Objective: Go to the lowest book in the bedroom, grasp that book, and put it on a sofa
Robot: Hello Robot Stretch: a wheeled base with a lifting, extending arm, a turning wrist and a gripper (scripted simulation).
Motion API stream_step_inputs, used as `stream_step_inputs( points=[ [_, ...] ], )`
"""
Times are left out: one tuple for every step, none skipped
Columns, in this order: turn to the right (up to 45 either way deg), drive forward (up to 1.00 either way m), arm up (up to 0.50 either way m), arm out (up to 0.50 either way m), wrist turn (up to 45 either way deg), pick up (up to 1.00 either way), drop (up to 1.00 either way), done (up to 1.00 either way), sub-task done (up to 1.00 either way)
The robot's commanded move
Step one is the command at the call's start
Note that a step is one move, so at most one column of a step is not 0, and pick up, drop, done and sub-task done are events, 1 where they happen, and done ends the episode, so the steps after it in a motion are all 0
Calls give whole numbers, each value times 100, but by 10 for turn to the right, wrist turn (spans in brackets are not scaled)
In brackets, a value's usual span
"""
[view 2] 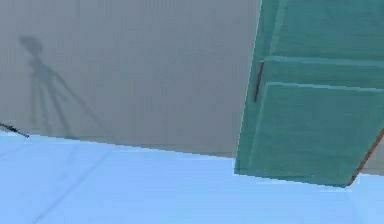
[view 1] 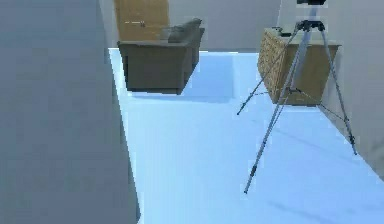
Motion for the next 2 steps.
stream_step_inputs(
  points=[
    [0, 100, 0, 0, 0, 0, 0, 0, 0],
    [-30, 0, 0, 0, 0, 0, 0, 0, 0]
  ],
)
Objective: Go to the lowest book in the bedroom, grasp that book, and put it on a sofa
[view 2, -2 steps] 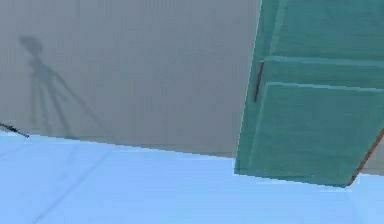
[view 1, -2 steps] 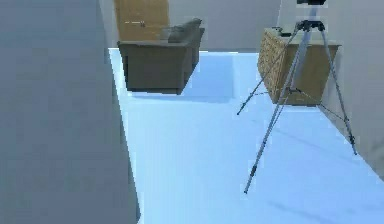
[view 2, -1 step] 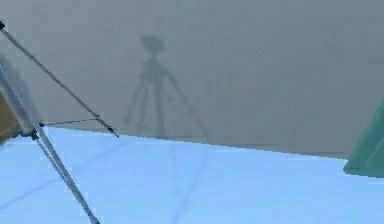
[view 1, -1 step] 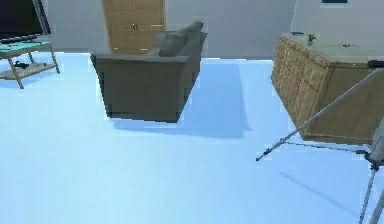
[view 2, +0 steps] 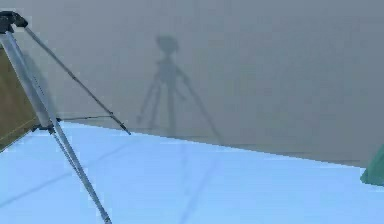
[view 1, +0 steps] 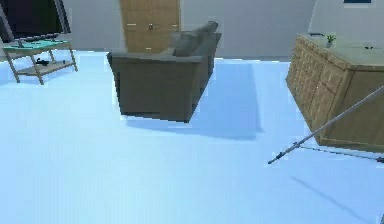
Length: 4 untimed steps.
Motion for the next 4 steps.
stream_step_inputs(
  points=[
    [0, 10, 0, 0, 0, 0, 0, 0, 0],
    [120, 0, 0, 0, 0, 0, 0, 0, 0],
    [0, 100, 0, 0, 0, 0, 0, 0, 0],
    [0, 95, 0, 0, 0, 0, 0, 0, 0]
  ],
)
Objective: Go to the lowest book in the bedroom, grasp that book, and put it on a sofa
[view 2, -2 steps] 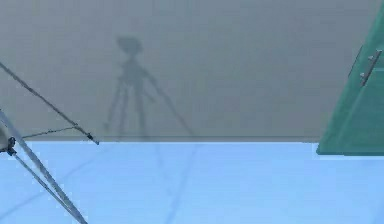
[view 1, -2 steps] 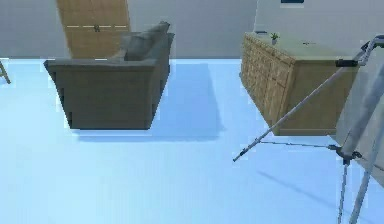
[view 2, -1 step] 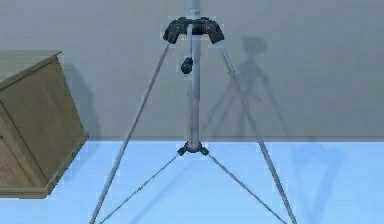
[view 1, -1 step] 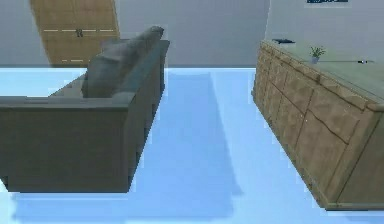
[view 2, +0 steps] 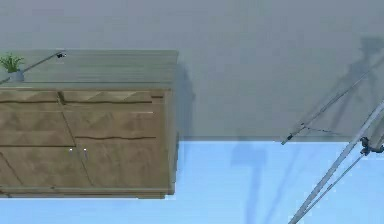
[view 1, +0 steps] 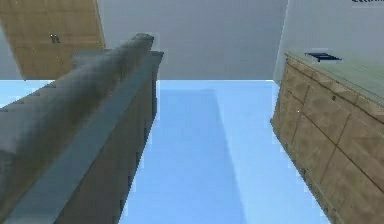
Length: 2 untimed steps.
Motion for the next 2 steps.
stream_step_inputs(
  points=[
    [270, 0, 0, 0, 0, 0, 0, 0, 0],
    [0, 100, 0, 0, 0, 0, 0, 0, 0]
  ],
)
